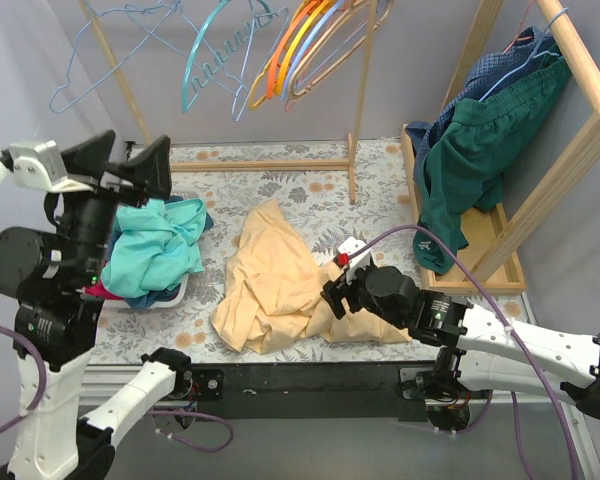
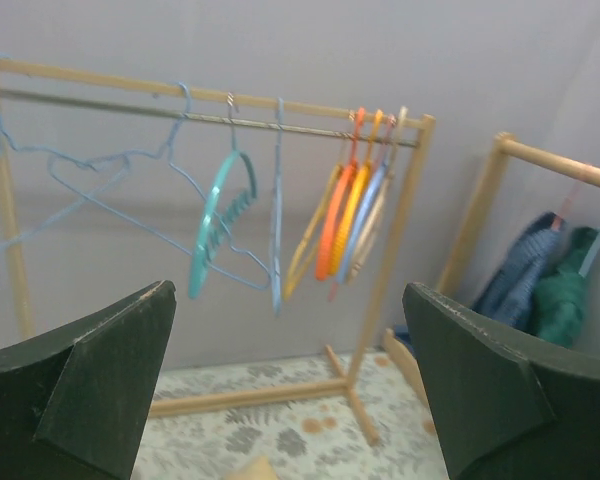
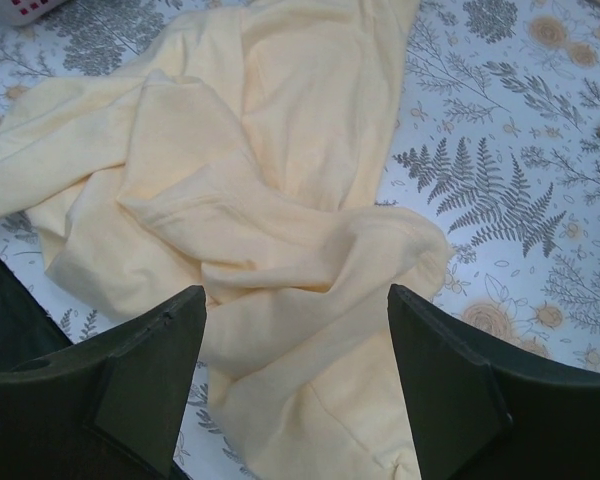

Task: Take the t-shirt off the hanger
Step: Place the hanger at the clothesline, then pick up the T-shirt from the center of the board.

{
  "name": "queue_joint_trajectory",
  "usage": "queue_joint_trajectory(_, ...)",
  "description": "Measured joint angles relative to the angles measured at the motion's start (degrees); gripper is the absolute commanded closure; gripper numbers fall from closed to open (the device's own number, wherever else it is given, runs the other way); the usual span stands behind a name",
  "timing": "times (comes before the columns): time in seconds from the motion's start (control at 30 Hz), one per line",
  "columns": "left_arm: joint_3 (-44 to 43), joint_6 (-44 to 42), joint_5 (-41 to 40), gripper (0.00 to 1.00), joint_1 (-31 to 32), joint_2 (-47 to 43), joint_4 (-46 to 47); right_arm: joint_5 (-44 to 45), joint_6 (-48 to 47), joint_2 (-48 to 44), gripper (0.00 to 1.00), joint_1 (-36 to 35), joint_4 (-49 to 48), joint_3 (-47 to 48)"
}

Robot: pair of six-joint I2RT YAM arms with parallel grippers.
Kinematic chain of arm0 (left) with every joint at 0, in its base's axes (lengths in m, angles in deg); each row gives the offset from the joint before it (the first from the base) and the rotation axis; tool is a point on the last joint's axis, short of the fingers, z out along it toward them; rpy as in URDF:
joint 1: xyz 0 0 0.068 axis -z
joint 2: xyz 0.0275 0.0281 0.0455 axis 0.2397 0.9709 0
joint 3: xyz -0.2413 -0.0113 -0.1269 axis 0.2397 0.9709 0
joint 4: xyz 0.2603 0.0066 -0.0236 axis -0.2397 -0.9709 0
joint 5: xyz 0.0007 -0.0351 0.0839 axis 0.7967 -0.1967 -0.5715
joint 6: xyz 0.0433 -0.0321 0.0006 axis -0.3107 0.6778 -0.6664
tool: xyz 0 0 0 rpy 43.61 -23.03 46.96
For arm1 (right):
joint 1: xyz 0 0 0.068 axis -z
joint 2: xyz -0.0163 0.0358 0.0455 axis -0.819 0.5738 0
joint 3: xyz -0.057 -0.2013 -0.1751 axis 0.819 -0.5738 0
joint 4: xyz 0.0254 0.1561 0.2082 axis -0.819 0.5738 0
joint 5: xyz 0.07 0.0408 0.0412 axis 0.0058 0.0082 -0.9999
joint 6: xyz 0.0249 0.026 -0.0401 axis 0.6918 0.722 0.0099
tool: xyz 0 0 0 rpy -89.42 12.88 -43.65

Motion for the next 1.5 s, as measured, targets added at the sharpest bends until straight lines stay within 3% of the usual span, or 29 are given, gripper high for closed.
queue_joint_trajectory(0.13, 10.32, 5.97, 4.83, 0.02, 0.0, -5.86, -5.03, 3.32, 2.36, 3.61, 0.19, 0.0, 2.99, 2.86)
queue_joint_trajectory(0.37, 40.04, 17.25, 13.79, 0.02, 0.0, -6.45, -9.66, 9.9, 8.5, 4.37, 0.19, 0.0, 7.58, 3.69)
queue_joint_trajectory(0.7, 51.67, 25.77, 20.06, 0.02, 2.19, -9.16, -3.87, 14.67, 15.65, 3.15, 0.19, 1.51, 13.49, 3.72)
queue_joint_trajectory(0.83, 54.38, 27.63, 13.73, 0.02, 10.93, -5.38, -3.13, 14.84, 16.39, 2.78, 0.19, 2.03, 13.51, 3.72)
queue_joint_trajectory(0.93, 54.31, 28.96, 6.1, 0.02, 21.35, 1.88, -2.34, 14.84, 16.7, 2.82, 0.19, 2.25, 13.53, 3.72)
queue_joint_trajectory(1.03, 54.18, 30.08, -0.35, 0.02, 27.58, 9.46, -2.56, 14.84, 16.83, 2.84, 0.19, 2.45, 14.01, 3.72)
queue_joint_trajectory(1.5, 54.55, 34.23, -16.9, 0.02, 33.92, 20.87, 4.87, 14.1, 16.39, 0.98, 0.2, 3.65, 14.99, 3.72)
